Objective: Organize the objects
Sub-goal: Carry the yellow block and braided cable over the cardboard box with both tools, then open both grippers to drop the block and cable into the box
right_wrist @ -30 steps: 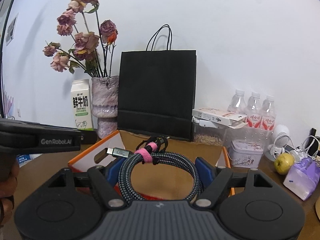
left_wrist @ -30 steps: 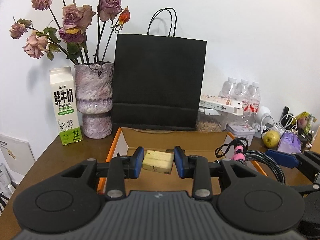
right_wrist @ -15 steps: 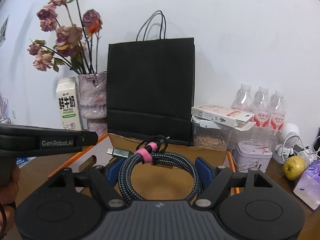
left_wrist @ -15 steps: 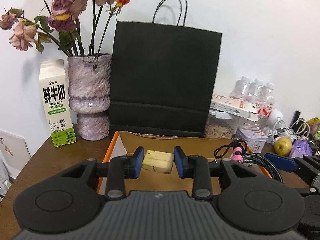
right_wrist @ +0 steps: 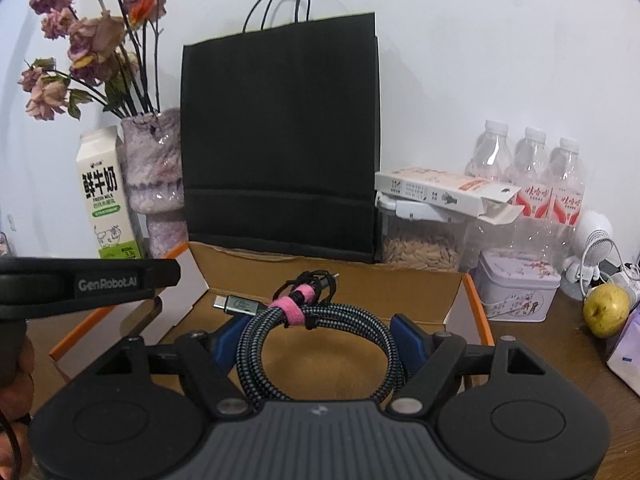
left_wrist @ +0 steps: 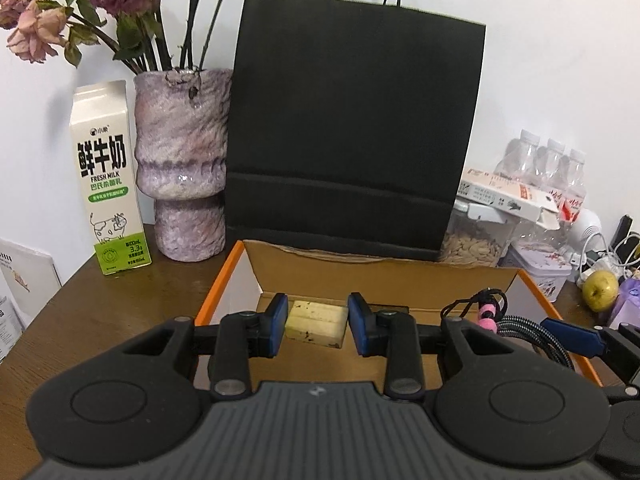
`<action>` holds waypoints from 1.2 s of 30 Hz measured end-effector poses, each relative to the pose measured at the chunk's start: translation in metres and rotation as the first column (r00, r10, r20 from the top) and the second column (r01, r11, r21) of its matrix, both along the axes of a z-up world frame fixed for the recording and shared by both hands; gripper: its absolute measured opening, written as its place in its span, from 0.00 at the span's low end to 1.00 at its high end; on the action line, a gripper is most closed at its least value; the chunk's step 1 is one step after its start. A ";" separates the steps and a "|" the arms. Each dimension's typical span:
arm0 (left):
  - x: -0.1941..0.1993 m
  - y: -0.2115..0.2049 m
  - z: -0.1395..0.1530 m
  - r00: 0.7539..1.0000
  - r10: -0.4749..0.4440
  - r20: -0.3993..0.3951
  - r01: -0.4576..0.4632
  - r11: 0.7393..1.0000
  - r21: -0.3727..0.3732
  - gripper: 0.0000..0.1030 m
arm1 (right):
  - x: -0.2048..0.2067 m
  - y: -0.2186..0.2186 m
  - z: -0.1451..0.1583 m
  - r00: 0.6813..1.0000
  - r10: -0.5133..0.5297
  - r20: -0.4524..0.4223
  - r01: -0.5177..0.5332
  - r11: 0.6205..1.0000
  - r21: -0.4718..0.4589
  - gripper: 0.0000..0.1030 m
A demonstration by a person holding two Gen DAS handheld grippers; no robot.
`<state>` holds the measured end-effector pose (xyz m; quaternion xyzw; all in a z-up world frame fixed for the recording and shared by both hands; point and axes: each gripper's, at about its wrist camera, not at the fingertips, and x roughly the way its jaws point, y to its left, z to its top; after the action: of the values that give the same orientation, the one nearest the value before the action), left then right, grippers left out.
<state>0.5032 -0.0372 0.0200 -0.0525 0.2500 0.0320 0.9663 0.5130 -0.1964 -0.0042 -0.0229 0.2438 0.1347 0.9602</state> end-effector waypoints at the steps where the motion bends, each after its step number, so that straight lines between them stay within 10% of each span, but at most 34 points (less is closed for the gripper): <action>1: 0.002 0.000 -0.002 1.000 0.000 -0.005 0.000 1.000 0.000 0.33 | 0.002 0.001 -0.002 1.000 -0.002 -0.004 0.002 1.000 -0.004 0.74; 7: 0.006 -0.002 -0.008 1.000 0.022 -0.023 -0.021 0.999 0.025 0.40 | 0.008 0.001 -0.009 0.999 -0.016 -0.041 0.016 1.000 -0.016 0.77; 10: 0.004 -0.002 -0.006 0.999 0.034 -0.014 -0.033 0.999 0.031 0.99 | 0.009 0.002 -0.011 0.998 -0.037 -0.045 0.036 0.999 -0.035 0.90; 36: -0.011 0.000 0.008 0.999 0.042 0.002 -0.043 0.999 0.012 1.00 | -0.006 -0.005 0.005 0.999 -0.052 -0.013 0.052 0.998 -0.021 1.00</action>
<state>0.4919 -0.0371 0.0281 -0.0519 0.2479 0.0540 0.9659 0.5070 -0.2015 0.0005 -0.0255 0.2524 0.1074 0.9613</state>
